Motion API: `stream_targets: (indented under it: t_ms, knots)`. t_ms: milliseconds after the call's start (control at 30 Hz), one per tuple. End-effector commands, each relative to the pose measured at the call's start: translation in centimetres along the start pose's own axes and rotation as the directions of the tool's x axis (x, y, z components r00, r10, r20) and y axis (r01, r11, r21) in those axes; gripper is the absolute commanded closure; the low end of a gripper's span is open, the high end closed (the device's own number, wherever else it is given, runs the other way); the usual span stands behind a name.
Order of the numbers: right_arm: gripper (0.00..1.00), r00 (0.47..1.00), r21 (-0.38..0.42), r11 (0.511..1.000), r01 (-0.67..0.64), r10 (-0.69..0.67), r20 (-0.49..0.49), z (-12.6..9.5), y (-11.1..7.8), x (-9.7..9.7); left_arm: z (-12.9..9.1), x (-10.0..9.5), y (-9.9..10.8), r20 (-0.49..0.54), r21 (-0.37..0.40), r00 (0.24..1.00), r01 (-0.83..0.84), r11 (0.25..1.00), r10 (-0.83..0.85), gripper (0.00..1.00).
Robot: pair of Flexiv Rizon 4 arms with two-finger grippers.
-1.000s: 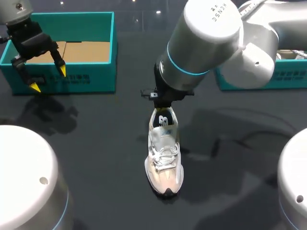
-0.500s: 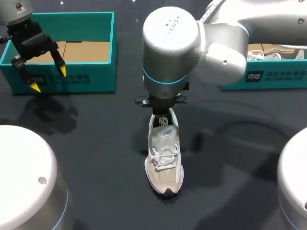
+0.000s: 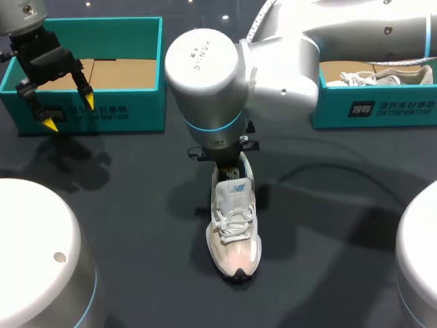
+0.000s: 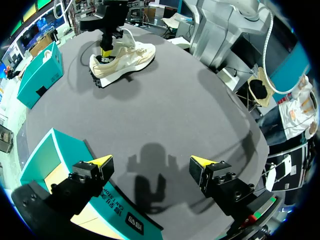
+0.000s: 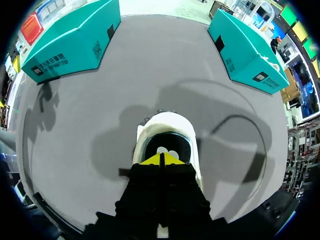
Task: Take the shoe out of the shoebox, open the shoe tongue, remove and reinsert the insole, then place the shoe into the shoebox
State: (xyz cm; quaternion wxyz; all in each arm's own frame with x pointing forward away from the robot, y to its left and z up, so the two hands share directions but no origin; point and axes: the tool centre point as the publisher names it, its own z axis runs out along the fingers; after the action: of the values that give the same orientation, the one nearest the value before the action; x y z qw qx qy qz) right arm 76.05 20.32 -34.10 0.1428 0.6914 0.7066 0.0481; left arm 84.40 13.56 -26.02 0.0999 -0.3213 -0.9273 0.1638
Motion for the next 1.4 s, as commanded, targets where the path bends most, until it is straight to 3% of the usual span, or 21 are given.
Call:
stream_targets:
  t_ms: [33, 367, 667, 933, 1233, 1400]
  knots:
    - [1.00, 0.998, -0.018, 1.000, -0.002, 0.003, 0.056, 1.1, -0.3, 0.8, -0.1, 0.0, 0.0, -0.002, -0.002, 1.000, 0.000, 1.000, 0.000, 0.00]
    - [1.00, 0.995, 0.023, 1.000, 0.017, -0.020, 0.095, 3.8, -0.5, -0.2, -0.1, 0.0, 0.0, -0.002, -0.002, 1.000, 0.000, 1.000, 0.000, 0.00]
    - [1.00, 0.974, -0.045, 0.998, 0.045, -0.034, 0.225, 1.0, -0.7, -0.5, -0.1, 0.0, 0.0, -0.002, -0.002, 1.000, 0.000, 1.000, 0.000, 0.00]
    - [1.00, 0.945, -0.004, 0.998, 0.068, -0.064, 0.322, 2.5, -0.4, -1.2, -0.1, 0.0, 0.0, -0.002, -0.002, 1.000, 0.000, 1.000, 0.000, 0.00]
    - [1.00, 0.940, 0.107, 0.992, 0.065, -0.097, 0.326, 5.7, -1.0, -1.4, -0.1, 0.0, 0.0, -0.002, -0.002, 1.000, 0.000, 1.000, 0.000, 0.00]
    - [1.00, 0.949, 0.113, 0.990, 0.088, -0.118, 0.293, 5.3, -1.6, -0.7, -0.1, 0.0, 0.0, -0.002, -0.002, 1.000, 0.000, 1.000, 0.000, 0.00]
